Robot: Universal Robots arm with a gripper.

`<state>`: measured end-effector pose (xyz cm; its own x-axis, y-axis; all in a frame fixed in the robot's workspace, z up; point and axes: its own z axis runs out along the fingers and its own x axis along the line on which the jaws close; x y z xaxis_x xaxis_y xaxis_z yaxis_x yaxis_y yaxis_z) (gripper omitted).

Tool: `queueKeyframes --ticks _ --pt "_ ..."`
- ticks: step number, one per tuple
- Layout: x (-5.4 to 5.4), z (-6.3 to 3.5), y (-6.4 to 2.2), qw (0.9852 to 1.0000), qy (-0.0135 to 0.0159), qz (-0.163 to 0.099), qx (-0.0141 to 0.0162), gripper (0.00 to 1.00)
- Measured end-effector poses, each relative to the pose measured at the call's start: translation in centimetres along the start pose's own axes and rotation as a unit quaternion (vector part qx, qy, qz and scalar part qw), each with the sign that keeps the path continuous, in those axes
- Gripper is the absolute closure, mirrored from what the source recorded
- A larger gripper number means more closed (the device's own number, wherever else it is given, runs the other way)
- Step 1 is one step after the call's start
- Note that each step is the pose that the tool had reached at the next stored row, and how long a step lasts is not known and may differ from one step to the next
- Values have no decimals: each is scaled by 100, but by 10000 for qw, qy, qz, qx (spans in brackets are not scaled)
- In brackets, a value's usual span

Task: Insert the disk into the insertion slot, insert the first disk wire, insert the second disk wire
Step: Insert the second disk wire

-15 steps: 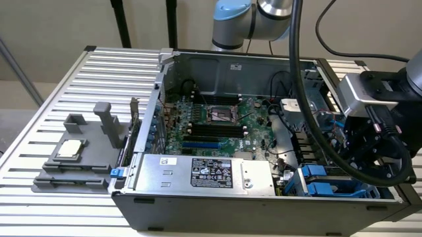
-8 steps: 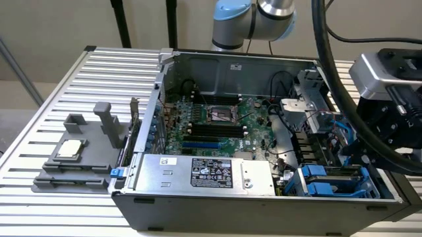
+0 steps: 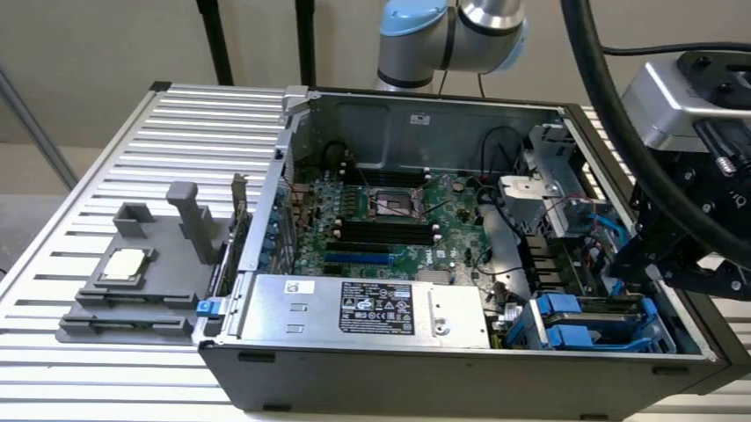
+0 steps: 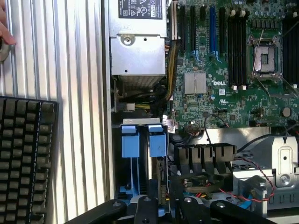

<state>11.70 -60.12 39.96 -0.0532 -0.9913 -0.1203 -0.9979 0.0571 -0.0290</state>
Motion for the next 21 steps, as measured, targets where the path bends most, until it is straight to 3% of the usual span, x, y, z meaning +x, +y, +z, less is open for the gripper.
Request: queueKeyframes --ticks 7,11,13,16,17,21 --pt "-176 99 19 10000 3 2 8 75" --pt "-270 166 5 10000 26 3 9 75" --pt "-300 180 -22 10000 91 0 13 75" --pt "-313 187 -56 9997 248 -2 21 75" --pt "-314 190 -64 9996 286 -3 23 75" --pt "-314 210 -81 9994 343 -3 26 75"
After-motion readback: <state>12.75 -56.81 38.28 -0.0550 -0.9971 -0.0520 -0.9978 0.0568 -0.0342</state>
